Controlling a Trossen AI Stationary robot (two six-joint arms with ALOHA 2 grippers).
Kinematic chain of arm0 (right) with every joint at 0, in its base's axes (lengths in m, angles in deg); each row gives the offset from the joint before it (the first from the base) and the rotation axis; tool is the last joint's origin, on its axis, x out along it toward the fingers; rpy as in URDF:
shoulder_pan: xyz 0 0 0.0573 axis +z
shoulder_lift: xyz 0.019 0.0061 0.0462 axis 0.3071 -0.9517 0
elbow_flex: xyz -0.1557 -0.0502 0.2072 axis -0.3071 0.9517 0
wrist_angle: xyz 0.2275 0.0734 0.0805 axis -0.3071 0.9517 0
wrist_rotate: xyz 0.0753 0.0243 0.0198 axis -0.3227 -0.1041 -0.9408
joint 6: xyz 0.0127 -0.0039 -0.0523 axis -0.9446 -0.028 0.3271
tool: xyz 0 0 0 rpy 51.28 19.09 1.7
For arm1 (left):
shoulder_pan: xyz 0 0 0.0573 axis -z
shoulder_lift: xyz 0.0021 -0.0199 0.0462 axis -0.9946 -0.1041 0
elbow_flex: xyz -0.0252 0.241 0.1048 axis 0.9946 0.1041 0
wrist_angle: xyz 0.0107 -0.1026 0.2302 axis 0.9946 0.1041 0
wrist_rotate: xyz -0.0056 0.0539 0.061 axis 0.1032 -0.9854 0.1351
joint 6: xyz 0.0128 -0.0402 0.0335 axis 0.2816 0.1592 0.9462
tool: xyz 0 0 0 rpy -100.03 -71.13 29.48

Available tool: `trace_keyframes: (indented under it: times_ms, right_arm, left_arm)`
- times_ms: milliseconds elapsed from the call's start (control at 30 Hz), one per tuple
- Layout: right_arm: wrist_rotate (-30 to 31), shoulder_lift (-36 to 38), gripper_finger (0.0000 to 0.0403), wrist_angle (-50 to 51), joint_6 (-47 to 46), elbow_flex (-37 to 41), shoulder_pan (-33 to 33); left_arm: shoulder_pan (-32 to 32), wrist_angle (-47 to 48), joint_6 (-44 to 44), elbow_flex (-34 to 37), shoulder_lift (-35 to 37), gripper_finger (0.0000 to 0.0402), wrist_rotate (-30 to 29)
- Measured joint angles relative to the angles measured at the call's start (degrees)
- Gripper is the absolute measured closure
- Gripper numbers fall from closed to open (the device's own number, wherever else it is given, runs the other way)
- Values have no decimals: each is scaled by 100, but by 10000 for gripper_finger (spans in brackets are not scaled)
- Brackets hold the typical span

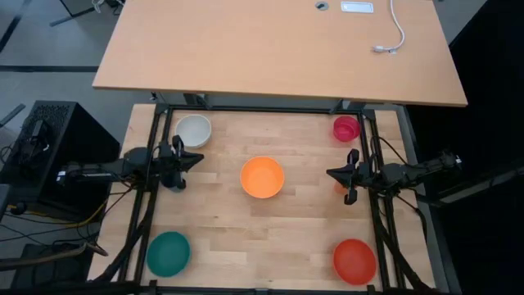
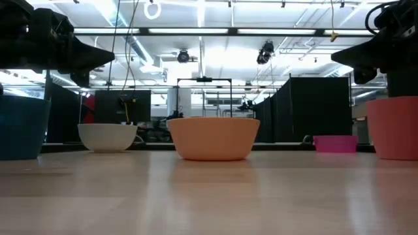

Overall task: Nest bowls inside each other
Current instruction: Stack the orange bowl on top of the yellow bowl

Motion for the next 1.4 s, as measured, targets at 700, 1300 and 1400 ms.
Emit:
trace_keyframes:
  times_ms: [700,1300,1400]
  right_arm:
    - [184,0,403,-393,180,0,-17]
    - [-983,-796,403,-364,226,-531,218]
    - [-1195,-1024,403,-364,186,-653,290]
  left_arm:
    - [0,-1083,919,0,0,396,0]
    - [0,-1072,25,0,0,399,2]
    - [0,-1069,-175,0,0,399,2]
